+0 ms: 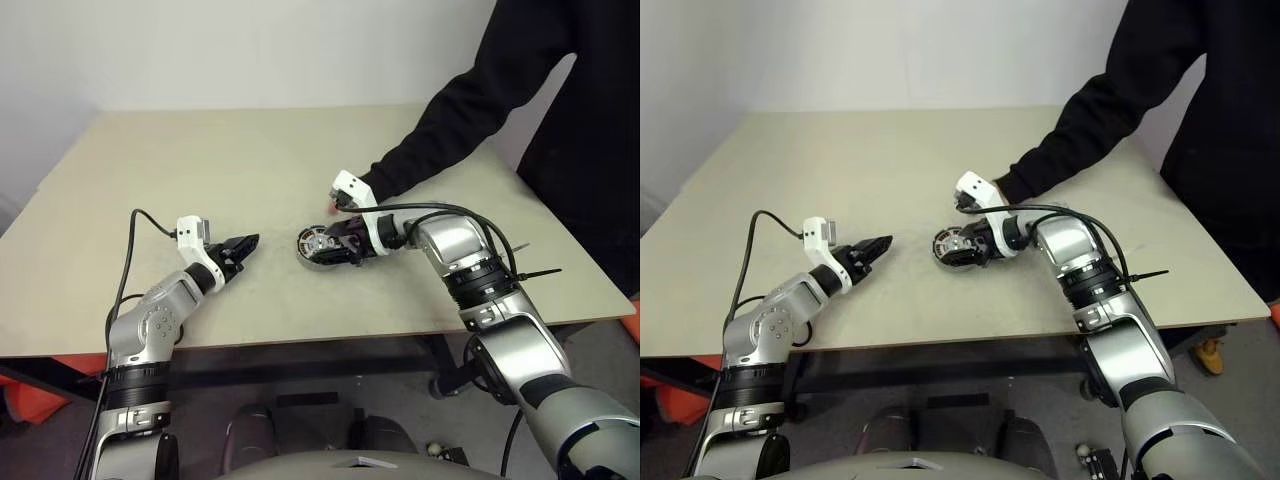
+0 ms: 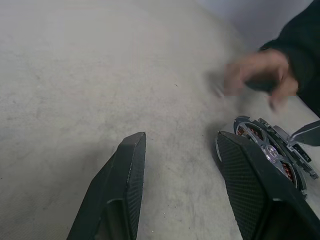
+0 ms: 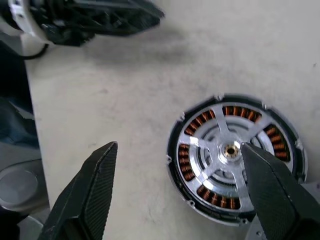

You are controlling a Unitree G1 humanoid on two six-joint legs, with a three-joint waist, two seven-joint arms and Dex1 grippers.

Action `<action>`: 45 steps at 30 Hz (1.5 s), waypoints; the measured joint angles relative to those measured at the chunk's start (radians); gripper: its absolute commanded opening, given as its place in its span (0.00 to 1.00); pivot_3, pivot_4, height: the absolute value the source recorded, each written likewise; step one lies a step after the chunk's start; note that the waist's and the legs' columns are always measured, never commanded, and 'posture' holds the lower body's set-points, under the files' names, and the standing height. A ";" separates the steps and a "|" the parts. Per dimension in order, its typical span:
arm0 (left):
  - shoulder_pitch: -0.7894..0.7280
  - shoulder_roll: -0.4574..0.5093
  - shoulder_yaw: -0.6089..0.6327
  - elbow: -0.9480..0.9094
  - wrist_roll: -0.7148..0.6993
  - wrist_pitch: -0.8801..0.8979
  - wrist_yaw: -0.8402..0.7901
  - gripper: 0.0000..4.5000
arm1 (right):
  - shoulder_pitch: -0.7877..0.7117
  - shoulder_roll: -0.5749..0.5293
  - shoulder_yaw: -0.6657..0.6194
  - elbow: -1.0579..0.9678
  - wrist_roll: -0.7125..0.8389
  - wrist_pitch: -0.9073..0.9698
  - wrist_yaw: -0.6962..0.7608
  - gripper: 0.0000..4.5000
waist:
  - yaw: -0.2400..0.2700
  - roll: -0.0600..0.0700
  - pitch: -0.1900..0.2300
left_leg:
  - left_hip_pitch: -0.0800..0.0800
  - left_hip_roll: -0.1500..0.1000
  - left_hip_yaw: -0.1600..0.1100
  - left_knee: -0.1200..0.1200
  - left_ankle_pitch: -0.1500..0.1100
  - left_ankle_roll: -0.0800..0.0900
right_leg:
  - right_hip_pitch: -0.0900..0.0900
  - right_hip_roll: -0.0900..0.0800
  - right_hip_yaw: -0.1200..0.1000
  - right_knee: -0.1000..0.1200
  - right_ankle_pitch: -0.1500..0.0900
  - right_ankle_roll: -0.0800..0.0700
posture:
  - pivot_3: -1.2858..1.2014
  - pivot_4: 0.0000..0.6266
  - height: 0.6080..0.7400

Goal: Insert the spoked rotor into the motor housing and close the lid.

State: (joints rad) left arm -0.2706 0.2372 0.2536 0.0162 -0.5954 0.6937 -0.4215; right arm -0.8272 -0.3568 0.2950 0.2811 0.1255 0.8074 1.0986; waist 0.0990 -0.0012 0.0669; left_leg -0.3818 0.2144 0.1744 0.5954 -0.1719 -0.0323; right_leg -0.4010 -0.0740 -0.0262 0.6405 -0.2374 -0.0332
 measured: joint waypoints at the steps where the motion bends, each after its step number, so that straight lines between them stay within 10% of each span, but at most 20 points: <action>1: 0.000 0.000 0.000 0.000 0.000 0.000 0.000 0.53 | 0.000 -0.002 0.000 -0.007 0.005 0.000 0.000 0.99 | 0.000 0.000 0.000 | 0.000 0.000 0.000 0.000 0.000 0.000 | 0.000 0.000 0.000 0.000 0.000 0.000 | 0.52 0.00 1.00; 45: -0.013 0.016 -0.006 0.030 0.010 -0.021 -0.021 0.53 | 0.026 -0.048 -0.001 -0.109 0.071 -0.127 -0.021 0.99 | 0.000 0.000 0.000 | 0.000 -0.003 0.000 0.000 0.000 0.000 | 0.000 0.000 0.000 0.000 0.000 0.000 | 0.52 0.00 1.00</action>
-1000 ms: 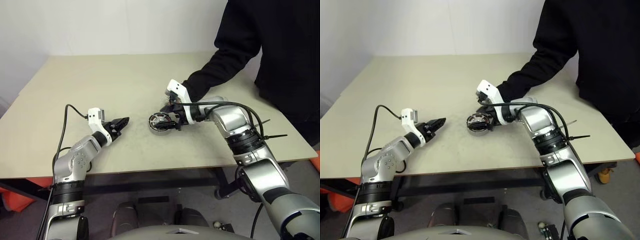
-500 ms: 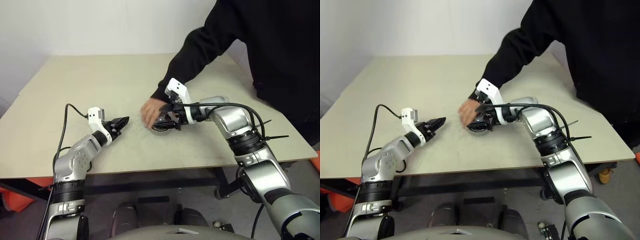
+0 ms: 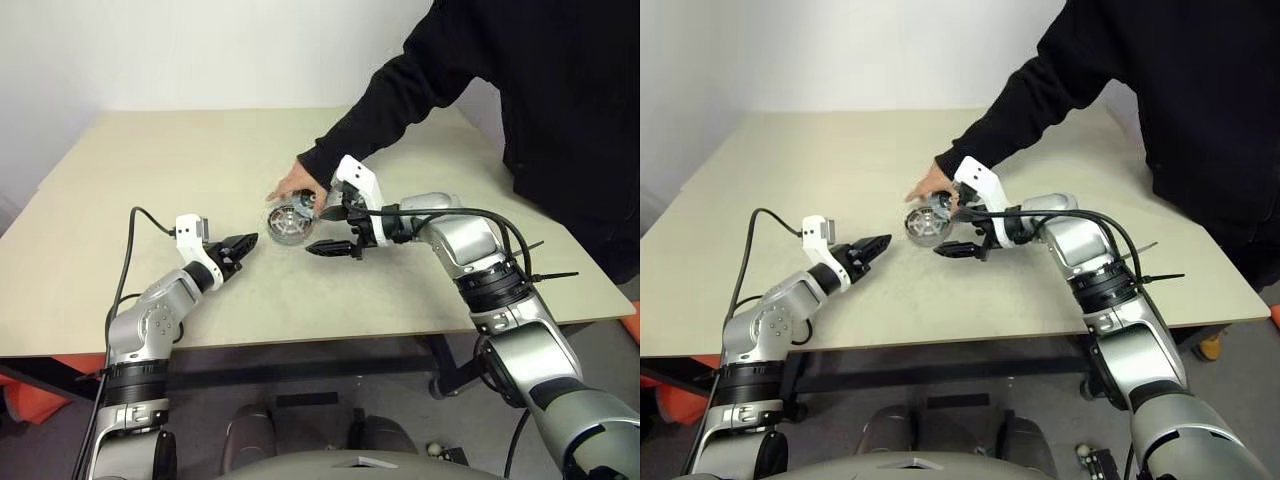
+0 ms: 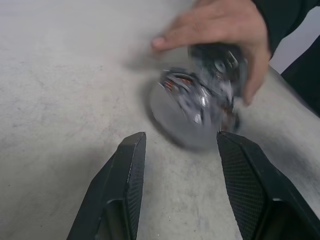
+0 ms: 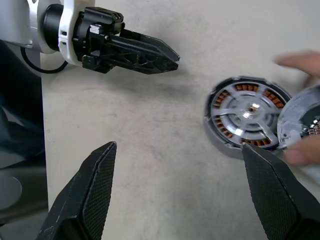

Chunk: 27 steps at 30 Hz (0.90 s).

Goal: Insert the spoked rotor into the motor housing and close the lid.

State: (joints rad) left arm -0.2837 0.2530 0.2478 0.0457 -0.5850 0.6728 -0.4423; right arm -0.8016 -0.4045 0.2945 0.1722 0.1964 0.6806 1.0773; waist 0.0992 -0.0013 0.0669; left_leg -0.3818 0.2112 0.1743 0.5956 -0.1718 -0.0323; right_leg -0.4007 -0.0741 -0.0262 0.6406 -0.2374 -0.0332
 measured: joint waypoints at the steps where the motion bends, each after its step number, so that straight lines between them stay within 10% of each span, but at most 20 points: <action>1: 0.000 0.000 0.000 0.000 0.000 0.000 0.000 0.53 | 0.003 -0.001 0.000 0.000 0.000 -0.014 0.001 0.99 | 0.000 0.000 0.000 | 0.000 0.000 0.000 0.000 0.000 0.000 | 0.000 0.000 0.000 0.000 0.000 0.000 | 0.52 0.00 1.00; 27: -0.005 0.017 -0.011 0.006 0.024 -0.046 -0.010 0.53 | -0.027 -0.015 0.144 0.402 -0.371 -0.781 -0.144 0.99 | -0.006 0.000 0.000 | 0.000 0.000 0.000 0.001 0.000 0.000 | 0.000 0.000 0.000 0.001 0.000 0.000 | 0.52 0.00 1.00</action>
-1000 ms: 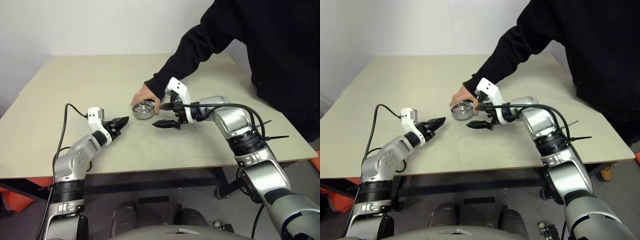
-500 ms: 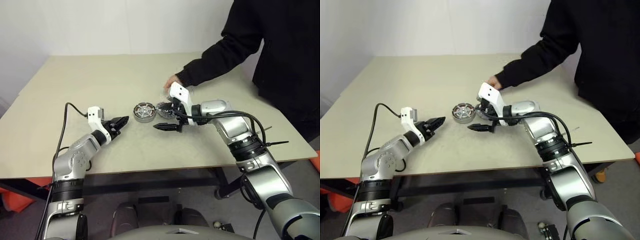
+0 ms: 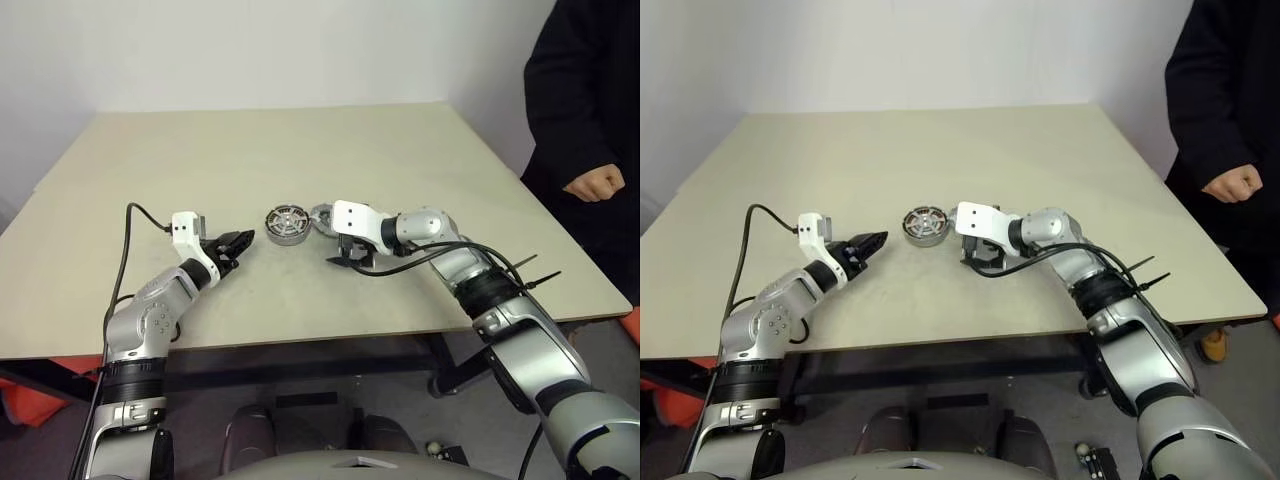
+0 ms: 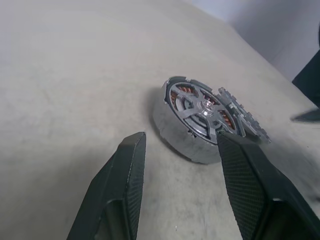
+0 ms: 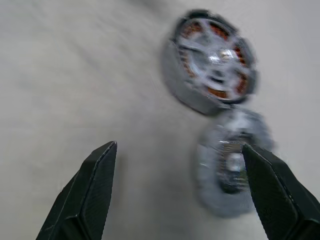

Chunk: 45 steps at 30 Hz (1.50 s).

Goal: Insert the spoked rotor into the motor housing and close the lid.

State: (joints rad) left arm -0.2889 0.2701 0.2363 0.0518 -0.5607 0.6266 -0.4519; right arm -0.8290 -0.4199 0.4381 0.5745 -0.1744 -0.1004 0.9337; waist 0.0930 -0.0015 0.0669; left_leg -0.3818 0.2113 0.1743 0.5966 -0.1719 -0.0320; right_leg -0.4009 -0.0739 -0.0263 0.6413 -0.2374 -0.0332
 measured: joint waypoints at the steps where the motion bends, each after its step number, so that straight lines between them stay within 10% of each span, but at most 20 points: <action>1: 0.000 0.002 -0.004 0.000 0.006 -0.007 0.000 0.53 | -0.013 0.014 -0.002 0.018 -0.003 -0.017 -0.007 0.99 | -0.001 0.000 0.000 | 0.000 0.000 0.000 0.000 0.000 0.000 | 0.000 0.000 0.000 0.000 0.000 0.000 | 0.52 0.00 1.00; 27: 0.016 0.046 -0.070 -0.023 0.061 -0.042 -0.023 0.53 | -0.137 0.324 -0.056 0.475 -0.037 -0.034 -0.188 0.99 | -0.004 0.000 0.000 | 0.001 0.001 0.000 0.000 -0.001 0.002 | 0.001 0.000 0.000 0.000 0.000 0.000 | 0.52 0.00 1.00; 39: 0.017 0.046 -0.071 -0.028 0.065 -0.042 -0.019 0.53 | -0.148 0.327 -0.089 0.489 -0.049 -0.055 -0.198 0.11 | -0.017 0.000 0.000 | 0.002 0.001 0.000 0.000 -0.003 0.004 | 0.002 0.000 0.000 0.001 0.000 0.000 | 0.52 0.00 1.00; 45: 0.017 0.046 -0.071 -0.028 0.072 -0.042 -0.019 0.53 | -0.148 0.332 -0.090 0.502 -0.060 -0.065 -0.195 0.01 | -0.018 0.000 0.000 | 0.003 0.001 0.000 0.000 -0.002 0.004 | 0.003 0.000 0.000 0.001 0.000 0.000 | 0.52 0.00 1.00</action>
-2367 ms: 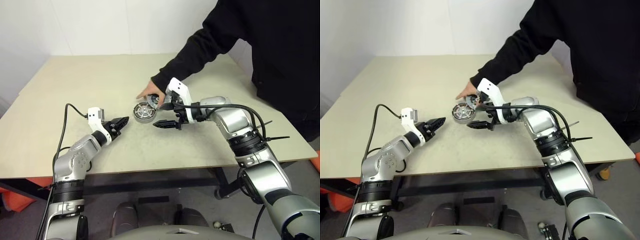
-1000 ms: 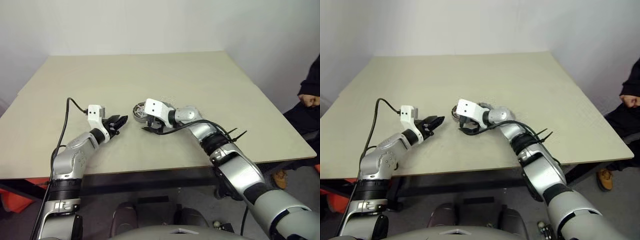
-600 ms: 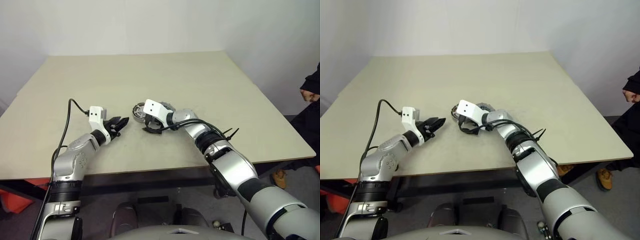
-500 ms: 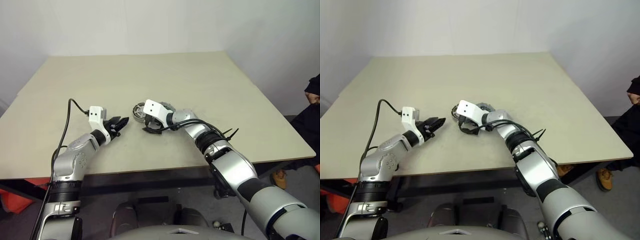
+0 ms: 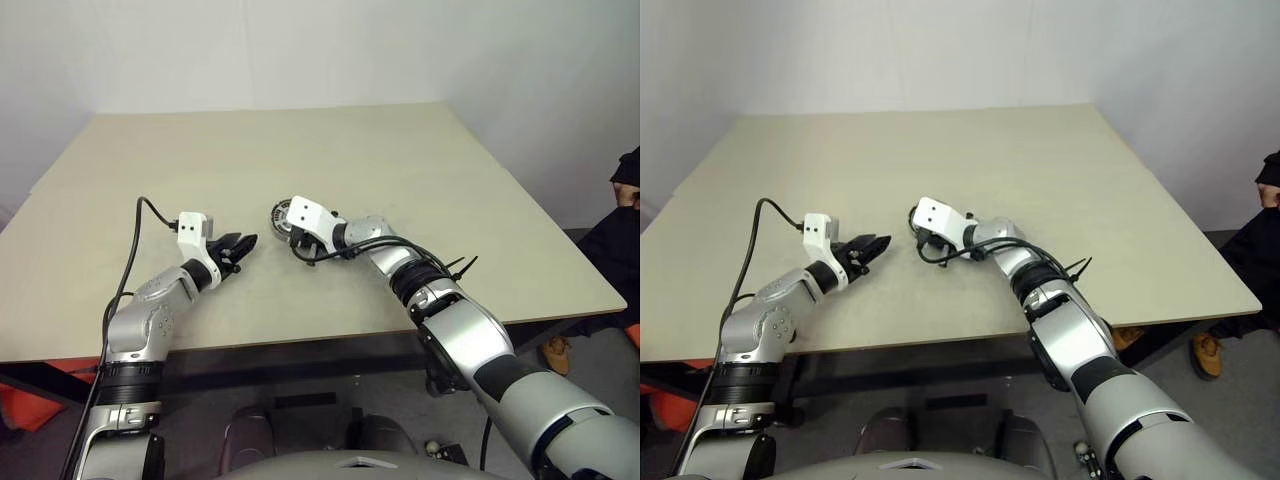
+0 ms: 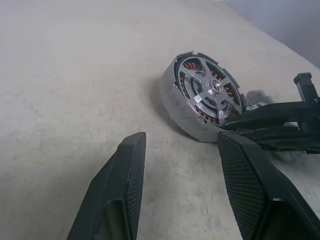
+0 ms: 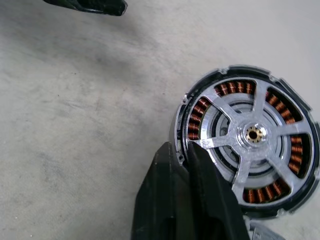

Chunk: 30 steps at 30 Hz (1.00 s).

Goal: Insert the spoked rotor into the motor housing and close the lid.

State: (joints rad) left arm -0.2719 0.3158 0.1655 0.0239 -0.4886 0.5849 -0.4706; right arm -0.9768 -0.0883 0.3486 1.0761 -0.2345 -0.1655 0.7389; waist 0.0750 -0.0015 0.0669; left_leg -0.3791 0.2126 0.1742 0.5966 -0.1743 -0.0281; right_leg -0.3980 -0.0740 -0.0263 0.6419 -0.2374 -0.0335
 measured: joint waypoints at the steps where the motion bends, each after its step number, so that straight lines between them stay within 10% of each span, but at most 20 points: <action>1: 0.000 0.000 0.000 0.000 0.001 0.000 0.000 0.53 | -0.001 0.003 0.000 0.000 0.000 -0.002 -0.001 0.01 | 0.000 0.000 0.000 | 0.000 0.000 0.000 0.000 0.000 0.000 | 0.000 0.000 0.000 0.000 0.000 0.000 | 0.52 0.00 1.00; 30: 0.000 -0.001 -0.001 0.001 0.008 0.000 0.000 0.53 | -0.025 -0.003 -0.001 0.026 -0.002 -0.017 -0.014 0.01 | 0.002 0.000 0.000 | 0.000 0.001 0.000 0.000 0.000 0.000 | 0.000 0.000 0.000 0.000 0.000 0.000 | 0.52 0.00 1.00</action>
State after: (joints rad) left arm -0.2718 0.3146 0.1650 0.0244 -0.4807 0.5847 -0.4705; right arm -1.0020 -0.0916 0.3472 1.1016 -0.2367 -0.1826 0.7251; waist 0.0773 -0.0012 0.0670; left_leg -0.3789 0.2138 0.1742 0.5964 -0.1745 -0.0280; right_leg -0.3978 -0.0741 -0.0262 0.6418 -0.2374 -0.0336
